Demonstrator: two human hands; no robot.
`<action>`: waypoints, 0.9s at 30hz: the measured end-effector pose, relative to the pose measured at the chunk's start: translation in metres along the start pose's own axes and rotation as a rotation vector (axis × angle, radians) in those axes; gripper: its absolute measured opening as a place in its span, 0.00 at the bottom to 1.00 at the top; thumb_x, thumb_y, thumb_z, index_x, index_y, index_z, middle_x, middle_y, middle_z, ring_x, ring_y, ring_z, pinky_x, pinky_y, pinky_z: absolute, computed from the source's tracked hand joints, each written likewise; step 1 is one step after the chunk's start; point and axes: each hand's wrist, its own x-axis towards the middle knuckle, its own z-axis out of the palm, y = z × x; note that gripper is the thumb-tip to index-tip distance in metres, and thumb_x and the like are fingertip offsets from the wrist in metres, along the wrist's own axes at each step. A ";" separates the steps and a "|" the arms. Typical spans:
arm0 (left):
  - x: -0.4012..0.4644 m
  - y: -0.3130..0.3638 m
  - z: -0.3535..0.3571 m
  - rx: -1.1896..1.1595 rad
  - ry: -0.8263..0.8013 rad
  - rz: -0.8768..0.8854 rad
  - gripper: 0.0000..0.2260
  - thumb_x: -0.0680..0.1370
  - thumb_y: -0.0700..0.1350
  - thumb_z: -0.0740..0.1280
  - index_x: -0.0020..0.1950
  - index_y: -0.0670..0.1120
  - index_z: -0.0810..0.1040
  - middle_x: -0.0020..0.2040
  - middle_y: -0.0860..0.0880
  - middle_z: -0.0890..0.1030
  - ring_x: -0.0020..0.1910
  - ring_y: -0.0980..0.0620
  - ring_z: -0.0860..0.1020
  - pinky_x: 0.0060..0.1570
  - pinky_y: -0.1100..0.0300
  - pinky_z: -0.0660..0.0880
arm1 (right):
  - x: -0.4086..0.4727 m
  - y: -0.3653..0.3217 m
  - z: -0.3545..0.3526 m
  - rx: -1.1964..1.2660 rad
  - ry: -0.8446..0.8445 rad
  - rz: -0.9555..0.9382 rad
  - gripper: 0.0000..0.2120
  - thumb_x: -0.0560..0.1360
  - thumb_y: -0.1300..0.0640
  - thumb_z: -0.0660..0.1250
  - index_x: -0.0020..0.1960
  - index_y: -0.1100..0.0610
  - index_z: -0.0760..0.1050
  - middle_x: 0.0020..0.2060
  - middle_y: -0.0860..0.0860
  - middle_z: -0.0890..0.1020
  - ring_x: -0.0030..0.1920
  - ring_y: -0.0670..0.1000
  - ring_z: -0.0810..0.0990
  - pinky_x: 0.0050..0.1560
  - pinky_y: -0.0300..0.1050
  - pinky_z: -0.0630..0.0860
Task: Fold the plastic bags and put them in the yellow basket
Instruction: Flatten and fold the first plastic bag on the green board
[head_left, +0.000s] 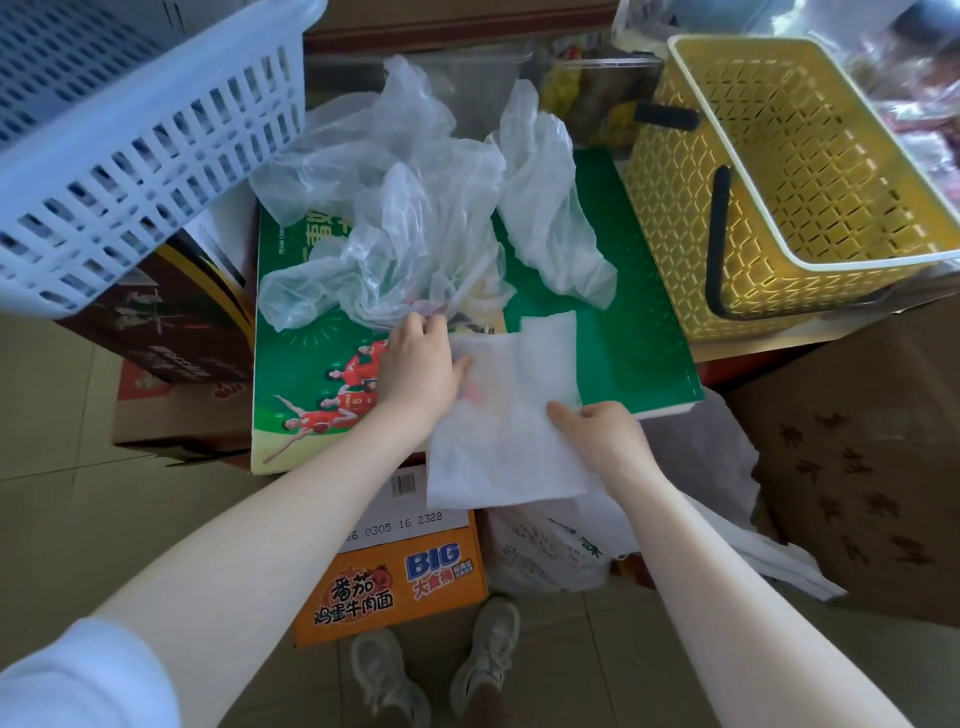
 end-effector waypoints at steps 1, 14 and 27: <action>0.002 0.000 -0.001 0.064 -0.014 0.005 0.23 0.77 0.53 0.63 0.65 0.40 0.67 0.62 0.40 0.71 0.61 0.42 0.68 0.59 0.51 0.67 | -0.004 0.000 0.002 -0.020 0.019 -0.012 0.21 0.74 0.43 0.63 0.32 0.57 0.65 0.29 0.53 0.70 0.31 0.53 0.69 0.33 0.44 0.61; 0.007 0.025 -0.052 -0.673 0.255 0.175 0.08 0.80 0.46 0.61 0.45 0.43 0.67 0.33 0.50 0.70 0.30 0.57 0.67 0.30 0.68 0.63 | -0.027 -0.011 -0.013 0.576 -0.146 -0.030 0.11 0.76 0.54 0.66 0.53 0.60 0.76 0.46 0.54 0.83 0.45 0.53 0.82 0.42 0.47 0.80; 0.040 0.014 -0.020 -0.644 0.223 0.005 0.05 0.81 0.44 0.58 0.52 0.43 0.65 0.39 0.53 0.70 0.36 0.54 0.68 0.33 0.61 0.62 | 0.012 -0.042 -0.016 0.433 0.055 -0.251 0.09 0.77 0.52 0.62 0.52 0.57 0.75 0.47 0.52 0.81 0.47 0.52 0.80 0.48 0.51 0.76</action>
